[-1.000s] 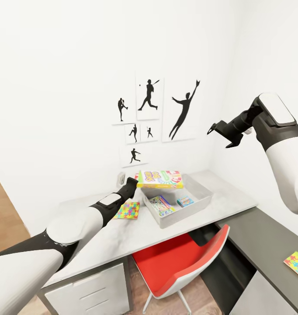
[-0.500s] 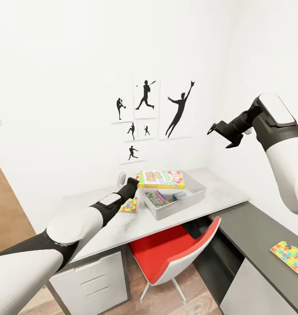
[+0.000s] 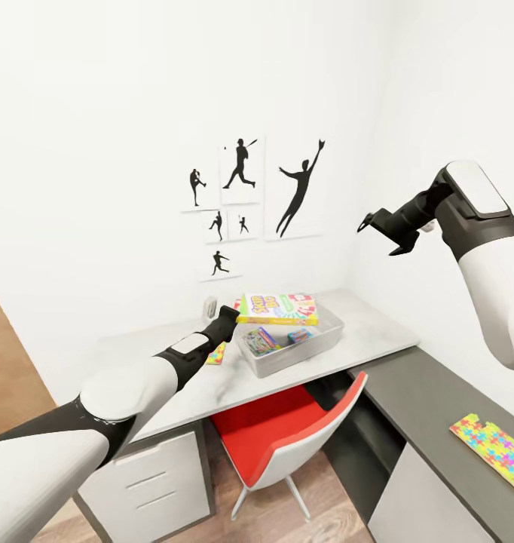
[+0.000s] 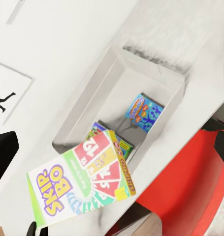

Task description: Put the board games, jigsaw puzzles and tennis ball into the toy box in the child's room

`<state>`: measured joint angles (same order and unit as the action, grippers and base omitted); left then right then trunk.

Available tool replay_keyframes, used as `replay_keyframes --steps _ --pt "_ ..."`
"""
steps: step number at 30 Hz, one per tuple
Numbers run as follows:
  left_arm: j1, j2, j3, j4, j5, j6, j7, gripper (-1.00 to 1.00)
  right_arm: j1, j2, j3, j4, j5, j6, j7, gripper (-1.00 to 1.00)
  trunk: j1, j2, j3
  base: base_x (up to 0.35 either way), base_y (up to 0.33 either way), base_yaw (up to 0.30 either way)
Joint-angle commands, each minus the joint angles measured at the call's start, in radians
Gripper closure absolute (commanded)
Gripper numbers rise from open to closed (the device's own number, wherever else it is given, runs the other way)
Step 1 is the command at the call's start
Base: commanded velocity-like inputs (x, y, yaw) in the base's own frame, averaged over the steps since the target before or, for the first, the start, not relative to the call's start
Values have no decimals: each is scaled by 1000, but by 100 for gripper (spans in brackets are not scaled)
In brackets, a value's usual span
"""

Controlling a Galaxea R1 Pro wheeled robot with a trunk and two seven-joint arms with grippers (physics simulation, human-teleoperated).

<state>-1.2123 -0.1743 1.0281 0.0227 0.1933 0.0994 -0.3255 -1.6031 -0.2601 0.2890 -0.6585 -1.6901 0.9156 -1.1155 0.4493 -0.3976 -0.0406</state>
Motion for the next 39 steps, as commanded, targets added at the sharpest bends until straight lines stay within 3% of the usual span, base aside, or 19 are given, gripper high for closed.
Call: replay_keyframes --steps 1,14,39 --pt "-1 0 0 0 11 5 -3 100 -1 -2 6 -1 -8 5 -7 -100 1 -2 -2 -1 -32 0" --pt "-1 0 0 0 11 0 0 100 -1 -1 6 -1 -8 5 -7 -100 1 -2 -2 167 -34 0" --pt "0 0 3 -2 11 0 -2 100 -1 0 7 -1 -8 5 -7 -100 1 -2 -2 6 -16 -88"
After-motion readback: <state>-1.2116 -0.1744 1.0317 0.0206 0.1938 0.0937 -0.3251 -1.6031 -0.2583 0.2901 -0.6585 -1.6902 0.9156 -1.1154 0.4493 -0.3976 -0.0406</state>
